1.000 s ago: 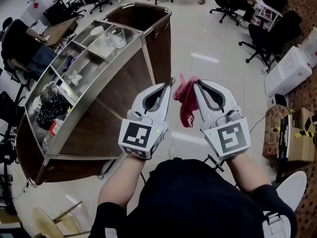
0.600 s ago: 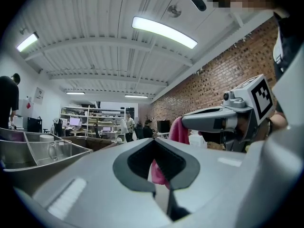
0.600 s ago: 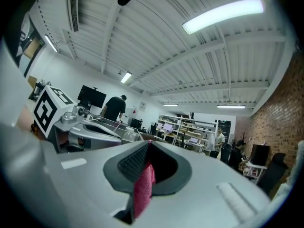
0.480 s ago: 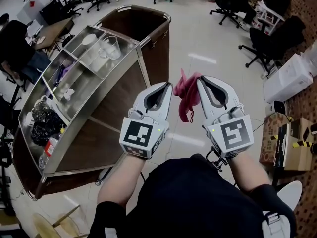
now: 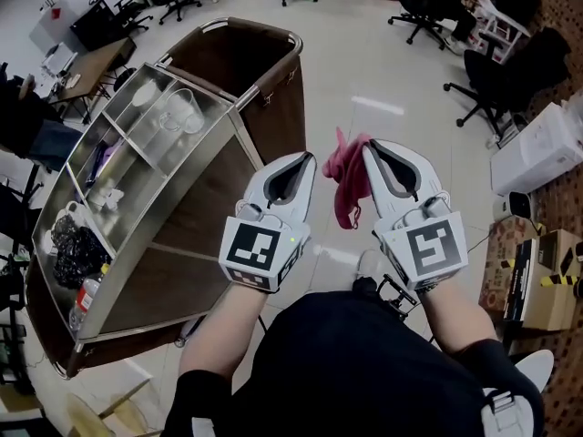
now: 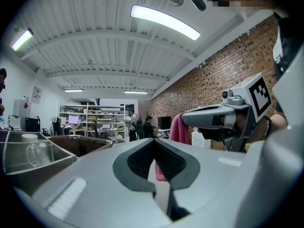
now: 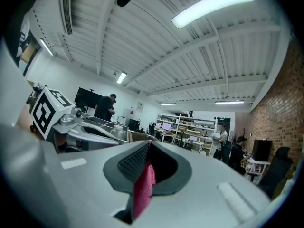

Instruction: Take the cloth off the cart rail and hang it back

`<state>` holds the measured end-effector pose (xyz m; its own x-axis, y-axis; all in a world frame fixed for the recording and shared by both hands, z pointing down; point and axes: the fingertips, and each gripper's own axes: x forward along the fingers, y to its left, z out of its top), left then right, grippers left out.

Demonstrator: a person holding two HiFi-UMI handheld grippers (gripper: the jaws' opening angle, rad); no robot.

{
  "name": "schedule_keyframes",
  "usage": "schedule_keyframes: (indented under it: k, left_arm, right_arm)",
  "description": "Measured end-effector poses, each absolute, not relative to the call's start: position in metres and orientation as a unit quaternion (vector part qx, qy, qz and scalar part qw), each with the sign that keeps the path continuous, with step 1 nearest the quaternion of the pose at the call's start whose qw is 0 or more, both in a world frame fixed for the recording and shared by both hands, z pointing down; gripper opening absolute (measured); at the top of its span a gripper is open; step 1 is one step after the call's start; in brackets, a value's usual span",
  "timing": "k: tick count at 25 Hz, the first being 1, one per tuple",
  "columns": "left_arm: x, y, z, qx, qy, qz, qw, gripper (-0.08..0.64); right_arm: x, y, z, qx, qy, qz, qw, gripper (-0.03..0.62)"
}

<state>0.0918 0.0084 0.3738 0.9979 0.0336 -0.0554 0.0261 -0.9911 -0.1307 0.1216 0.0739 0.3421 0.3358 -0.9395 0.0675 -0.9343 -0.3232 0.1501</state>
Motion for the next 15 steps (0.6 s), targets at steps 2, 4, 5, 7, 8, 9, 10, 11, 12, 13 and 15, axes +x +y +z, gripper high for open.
schedule_keyframes:
  k: [2, 4, 5, 7, 8, 9, 10, 11, 12, 13, 15]
  left_arm:
    - [0.117, 0.011, 0.373, -0.997, -0.010, 0.025, 0.067, 0.002]
    - [0.142, 0.010, 0.371, -0.998, 0.002, 0.023, 0.066, 0.002]
    - [0.155, 0.010, 0.369, -0.998, 0.008, 0.023, 0.065, 0.002]
    - [0.182, 0.011, 0.367, -0.997, 0.018, 0.022, 0.065, 0.002]
    - [0.195, 0.012, 0.367, -0.997, 0.023, 0.020, 0.065, 0.002]
    - [0.207, 0.012, 0.368, -0.997, 0.028, 0.019, 0.064, 0.002]
    - [0.219, 0.012, 0.368, -0.997, 0.034, 0.018, 0.063, 0.002]
    - [0.230, 0.012, 0.369, -0.997, 0.039, 0.017, 0.062, 0.002]
    - [0.242, 0.012, 0.369, -0.997, 0.045, 0.016, 0.062, 0.002]
    - [0.252, 0.012, 0.369, -0.997, 0.051, 0.015, 0.061, 0.002]
    - [0.272, 0.011, 0.370, -0.996, 0.065, 0.014, 0.060, 0.002]
  right_arm:
    - [0.147, 0.075, 0.341, 0.809, -0.582, -0.015, 0.079, 0.009]
    - [0.173, 0.076, 0.340, 0.803, -0.590, -0.014, 0.078, 0.009]
    - [0.186, 0.076, 0.339, 0.800, -0.595, -0.013, 0.077, 0.009]
    - [0.213, 0.077, 0.337, 0.793, -0.604, -0.012, 0.077, 0.009]
    - [0.226, 0.077, 0.337, 0.789, -0.609, -0.011, 0.077, 0.009]
    - [0.239, 0.077, 0.336, 0.786, -0.614, -0.011, 0.077, 0.009]
    - [0.251, 0.076, 0.336, 0.782, -0.619, -0.010, 0.077, 0.009]
    - [0.263, 0.076, 0.336, 0.778, -0.624, -0.010, 0.077, 0.009]
    - [0.275, 0.076, 0.336, 0.774, -0.628, -0.009, 0.078, 0.009]
    - [0.287, 0.076, 0.337, 0.771, -0.633, -0.009, 0.078, 0.009]
    - [0.310, 0.076, 0.338, 0.763, -0.641, -0.009, 0.078, 0.009]
